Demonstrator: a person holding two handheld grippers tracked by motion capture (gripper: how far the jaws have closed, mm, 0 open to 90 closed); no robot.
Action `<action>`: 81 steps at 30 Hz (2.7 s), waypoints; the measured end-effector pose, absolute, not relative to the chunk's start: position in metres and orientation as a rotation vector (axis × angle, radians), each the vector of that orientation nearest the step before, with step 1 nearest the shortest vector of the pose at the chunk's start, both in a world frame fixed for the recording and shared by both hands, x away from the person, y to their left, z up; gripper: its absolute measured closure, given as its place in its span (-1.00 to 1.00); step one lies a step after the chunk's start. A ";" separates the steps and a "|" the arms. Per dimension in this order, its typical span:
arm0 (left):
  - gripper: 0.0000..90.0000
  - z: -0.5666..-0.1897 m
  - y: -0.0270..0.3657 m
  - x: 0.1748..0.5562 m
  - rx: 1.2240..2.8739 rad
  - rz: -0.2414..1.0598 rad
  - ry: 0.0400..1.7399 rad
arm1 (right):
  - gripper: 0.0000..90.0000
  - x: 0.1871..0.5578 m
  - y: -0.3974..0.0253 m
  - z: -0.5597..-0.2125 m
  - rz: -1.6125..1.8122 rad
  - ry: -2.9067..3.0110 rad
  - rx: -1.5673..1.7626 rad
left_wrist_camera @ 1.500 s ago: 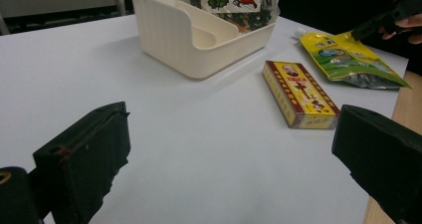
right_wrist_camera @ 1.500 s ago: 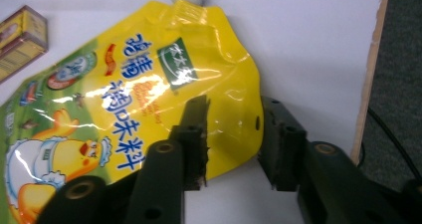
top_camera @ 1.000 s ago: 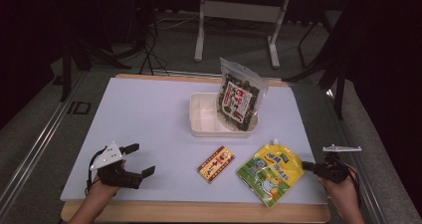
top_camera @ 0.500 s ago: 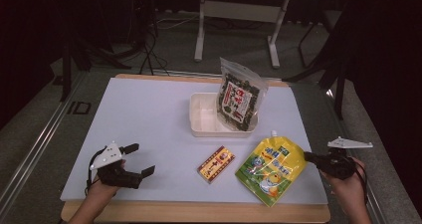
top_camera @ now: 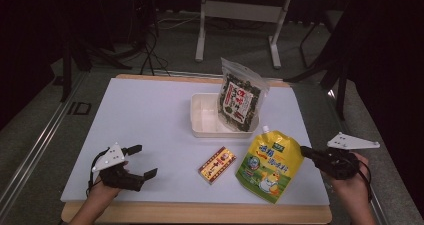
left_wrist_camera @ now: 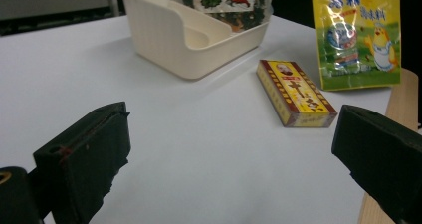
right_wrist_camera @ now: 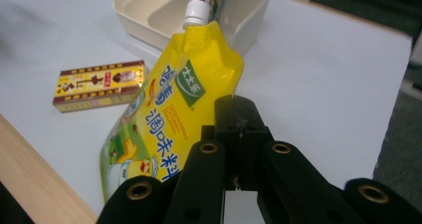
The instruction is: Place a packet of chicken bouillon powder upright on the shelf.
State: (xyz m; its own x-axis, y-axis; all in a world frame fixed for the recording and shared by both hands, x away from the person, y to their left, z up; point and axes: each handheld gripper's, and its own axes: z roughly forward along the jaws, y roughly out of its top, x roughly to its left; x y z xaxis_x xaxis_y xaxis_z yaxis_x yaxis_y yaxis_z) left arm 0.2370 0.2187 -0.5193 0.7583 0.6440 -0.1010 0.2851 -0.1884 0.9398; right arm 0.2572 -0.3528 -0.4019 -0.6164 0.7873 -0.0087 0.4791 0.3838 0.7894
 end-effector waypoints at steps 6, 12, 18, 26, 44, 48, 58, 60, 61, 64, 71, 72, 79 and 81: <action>-0.95 -0.518 0.213 0.235 1.792 0.368 0.691 | 1.00 0.252 -0.345 -0.393 1.127 2.274 1.036; -0.95 -0.519 0.211 0.236 1.781 0.332 0.679 | 1.00 0.245 -0.337 -0.387 1.157 2.296 0.960; -0.95 -0.520 0.208 0.235 1.802 0.316 0.671 | 1.00 0.235 -0.331 -0.382 1.169 2.310 0.895; -0.93 -0.515 0.199 0.231 1.837 0.253 0.656 | 1.00 0.226 -0.331 -0.380 1.194 2.343 0.816; -0.94 -0.511 0.174 0.227 1.893 0.209 0.615 | 1.00 0.211 -0.338 -0.386 1.210 2.336 0.834; -0.94 -0.513 0.175 0.227 1.893 0.203 0.618 | 0.99 0.211 -0.338 -0.387 1.217 2.332 0.829; -0.94 -0.515 0.176 0.227 1.891 0.198 0.619 | 0.69 0.228 -0.333 -0.407 1.211 2.414 0.902; -0.94 -0.515 0.176 0.227 1.891 0.198 0.620 | 0.71 0.231 -0.330 -0.412 1.207 2.430 0.907; -0.94 -0.515 0.177 0.228 1.892 0.197 0.621 | 0.74 0.233 -0.329 -0.414 1.199 2.439 0.902; -0.94 -0.516 0.177 0.228 1.892 0.198 0.625 | 0.80 0.237 -0.325 -0.418 1.218 2.445 0.931; -0.94 -0.517 0.179 0.229 1.877 0.209 0.624 | 1.00 0.240 -0.323 -0.418 1.190 2.408 1.025; -0.94 -0.518 0.179 0.229 1.877 0.211 0.623 | 1.00 0.240 -0.322 -0.418 1.189 2.405 1.026; -0.94 -0.521 0.180 0.230 1.873 0.222 0.630 | 1.00 0.237 -0.317 -0.414 1.206 2.401 1.023; -0.94 -0.521 0.181 0.230 1.867 0.222 0.634 | 1.00 0.237 -0.315 -0.407 1.226 2.384 1.012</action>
